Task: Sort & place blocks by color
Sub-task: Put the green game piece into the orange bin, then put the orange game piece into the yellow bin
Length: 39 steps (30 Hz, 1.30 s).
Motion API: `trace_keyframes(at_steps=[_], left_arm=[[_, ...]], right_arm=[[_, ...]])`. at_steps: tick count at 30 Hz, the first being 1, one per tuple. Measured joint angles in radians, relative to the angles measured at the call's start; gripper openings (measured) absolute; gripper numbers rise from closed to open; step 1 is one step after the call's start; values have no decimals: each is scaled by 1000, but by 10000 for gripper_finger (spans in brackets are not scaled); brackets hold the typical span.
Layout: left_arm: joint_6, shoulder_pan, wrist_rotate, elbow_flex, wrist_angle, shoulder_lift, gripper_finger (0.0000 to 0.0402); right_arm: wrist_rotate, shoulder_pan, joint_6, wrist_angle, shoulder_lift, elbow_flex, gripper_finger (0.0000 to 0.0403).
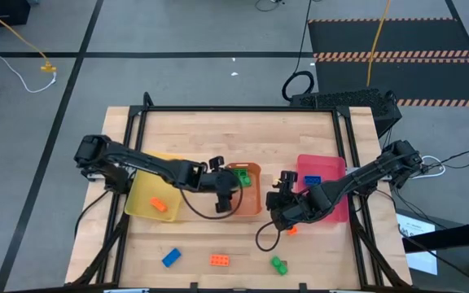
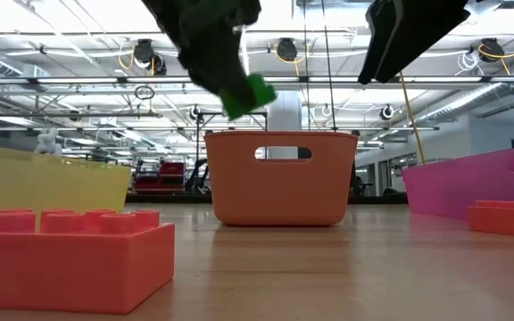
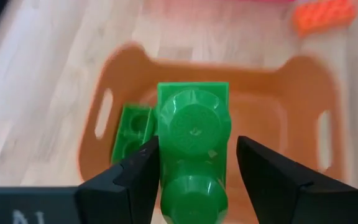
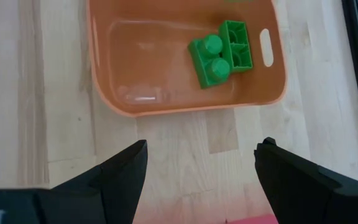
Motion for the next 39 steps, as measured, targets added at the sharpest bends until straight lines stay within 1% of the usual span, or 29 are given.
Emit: trace_keyframes(at_steps=[5,8,11,19,23,39], left_arm=[[0,12,37,-1,-7,20,214],[1,12,72,-1,1,19,231],[-8,8,80,-1,0,19,260],[-31,-6,81,-1,-3,19,358],[-31,-11,81,-1,-5,19,390],[-41,-24,81,-1,-19,13,390]], right_arm=[[-3,0,-7,-6,0,0,279],[-3,0,-11,-7,0,0,279],[-3,0,-11,-8,0,0,279],[-1,0,-8,-7,0,0,279],[-1,0,-2,-7,0,0,279],[0,0,3,-10,0,0,279]])
